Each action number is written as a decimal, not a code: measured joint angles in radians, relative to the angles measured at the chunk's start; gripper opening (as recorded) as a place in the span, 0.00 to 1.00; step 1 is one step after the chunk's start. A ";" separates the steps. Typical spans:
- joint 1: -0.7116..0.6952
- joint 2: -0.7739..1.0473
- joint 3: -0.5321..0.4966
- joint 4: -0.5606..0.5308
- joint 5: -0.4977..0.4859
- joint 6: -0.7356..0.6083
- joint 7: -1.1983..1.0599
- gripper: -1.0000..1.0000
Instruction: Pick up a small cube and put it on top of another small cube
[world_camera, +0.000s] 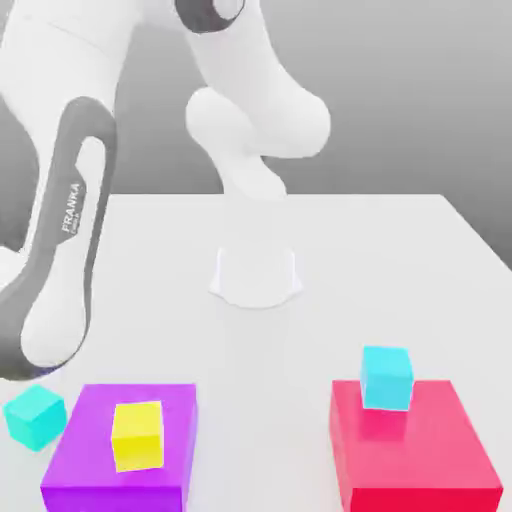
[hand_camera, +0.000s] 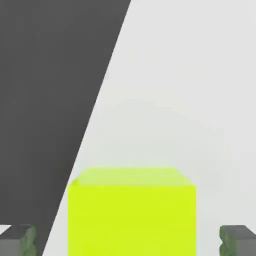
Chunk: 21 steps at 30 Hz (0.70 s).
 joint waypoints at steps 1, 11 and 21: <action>0.000 0.000 0.000 0.000 0.001 0.001 -0.001 0.00; 0.019 -0.180 -0.037 -0.096 -0.052 -0.084 -0.015 0.00; -0.017 -0.507 -0.075 -0.457 -0.125 -0.044 -0.223 0.00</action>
